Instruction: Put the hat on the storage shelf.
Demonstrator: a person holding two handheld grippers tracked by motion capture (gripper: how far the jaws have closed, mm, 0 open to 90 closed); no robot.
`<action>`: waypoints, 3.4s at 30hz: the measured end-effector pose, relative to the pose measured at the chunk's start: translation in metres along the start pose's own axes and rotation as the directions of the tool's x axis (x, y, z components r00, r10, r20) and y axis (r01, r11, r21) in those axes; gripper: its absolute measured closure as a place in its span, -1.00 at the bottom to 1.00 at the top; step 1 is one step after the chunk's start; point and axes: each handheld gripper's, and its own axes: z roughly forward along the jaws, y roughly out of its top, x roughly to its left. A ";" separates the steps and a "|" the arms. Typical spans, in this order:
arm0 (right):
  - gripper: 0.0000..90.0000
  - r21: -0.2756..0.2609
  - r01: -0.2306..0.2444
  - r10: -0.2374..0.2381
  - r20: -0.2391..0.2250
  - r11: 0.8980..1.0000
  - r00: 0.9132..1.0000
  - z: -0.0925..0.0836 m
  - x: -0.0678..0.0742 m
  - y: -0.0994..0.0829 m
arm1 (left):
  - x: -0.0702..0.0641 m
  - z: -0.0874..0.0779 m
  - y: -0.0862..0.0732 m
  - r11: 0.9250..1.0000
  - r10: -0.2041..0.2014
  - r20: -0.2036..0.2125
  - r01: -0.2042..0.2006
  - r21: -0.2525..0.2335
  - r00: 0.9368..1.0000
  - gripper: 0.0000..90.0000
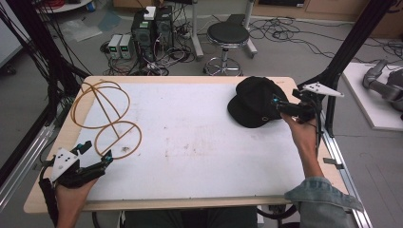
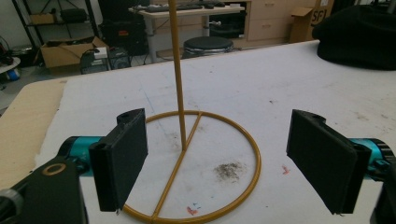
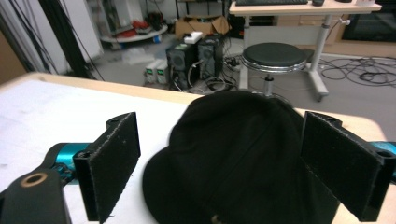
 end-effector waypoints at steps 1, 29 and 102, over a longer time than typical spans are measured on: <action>-0.72 0.000 0.000 0.000 0.000 1.000 1.000 0.000 0.000 0.000 | 0.000 0.000 0.000 1.000 0.000 0.000 0.000 0.000 1.000 -0.54; -0.70 -0.042 -0.126 0.129 0.076 0.991 0.989 0.108 -0.060 0.002 | 0.001 0.000 -0.001 1.000 0.009 0.015 -0.009 0.000 1.000 -0.54; 0.78 -0.173 -0.070 0.083 0.072 0.982 0.994 0.046 0.009 0.090 | -0.002 0.000 0.002 1.000 0.022 0.037 -0.021 -0.022 0.999 -0.53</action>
